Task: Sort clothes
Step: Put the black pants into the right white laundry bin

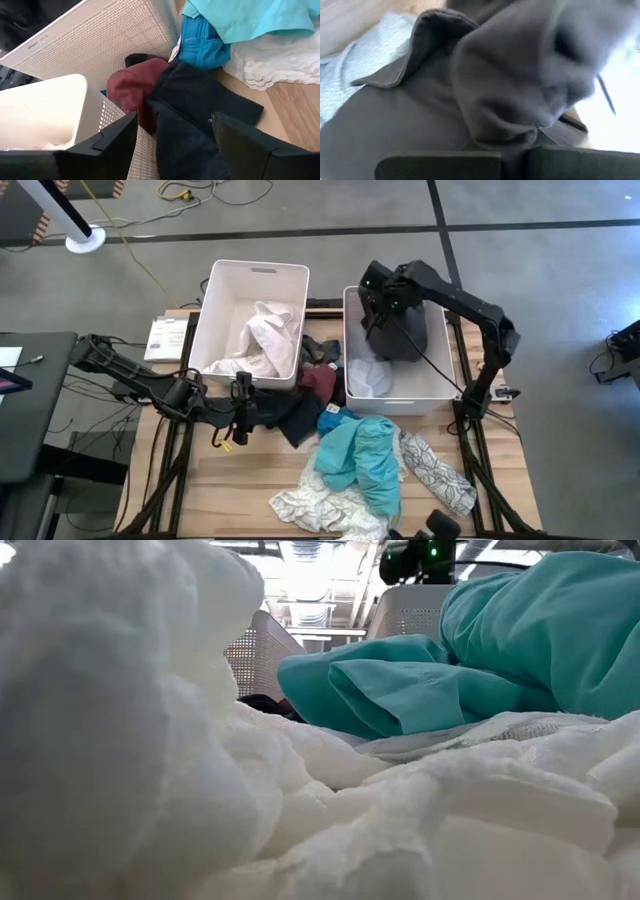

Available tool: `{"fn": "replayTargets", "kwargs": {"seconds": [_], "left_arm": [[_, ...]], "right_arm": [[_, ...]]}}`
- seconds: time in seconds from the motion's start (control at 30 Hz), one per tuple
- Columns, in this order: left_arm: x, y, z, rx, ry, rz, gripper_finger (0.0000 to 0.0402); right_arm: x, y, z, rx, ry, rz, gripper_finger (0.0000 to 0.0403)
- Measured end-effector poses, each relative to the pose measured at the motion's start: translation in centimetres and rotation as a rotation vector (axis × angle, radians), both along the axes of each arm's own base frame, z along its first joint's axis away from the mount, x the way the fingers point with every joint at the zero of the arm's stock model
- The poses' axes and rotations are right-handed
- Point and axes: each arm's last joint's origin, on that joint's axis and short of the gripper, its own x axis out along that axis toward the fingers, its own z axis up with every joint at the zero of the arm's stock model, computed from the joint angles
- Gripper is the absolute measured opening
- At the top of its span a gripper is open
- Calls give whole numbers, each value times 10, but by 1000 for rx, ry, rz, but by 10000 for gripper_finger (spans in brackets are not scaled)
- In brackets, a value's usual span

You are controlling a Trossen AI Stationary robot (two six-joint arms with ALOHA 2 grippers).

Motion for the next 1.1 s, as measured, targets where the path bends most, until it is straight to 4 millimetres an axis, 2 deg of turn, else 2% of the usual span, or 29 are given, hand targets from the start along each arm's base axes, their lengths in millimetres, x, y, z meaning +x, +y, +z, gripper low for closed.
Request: {"fn": "replayTargets", "kwargs": {"seconds": [0.37,0.57,0.87,1.1], "left_arm": [[1,0,1,-6,-9,4,249],[3,5,3,-13,-29,29,249],[8,14,3,-64,-28,17,249],[11,19,2,-159,-3,-45,249]], "right_arm": [[2,0,-68,270,-49,98,13],[-5,-3,-99,297,-32,85,20],[-17,-11,-132,395,-135,63,30],[-21,-10,-146,424,-159,58,37]]}}
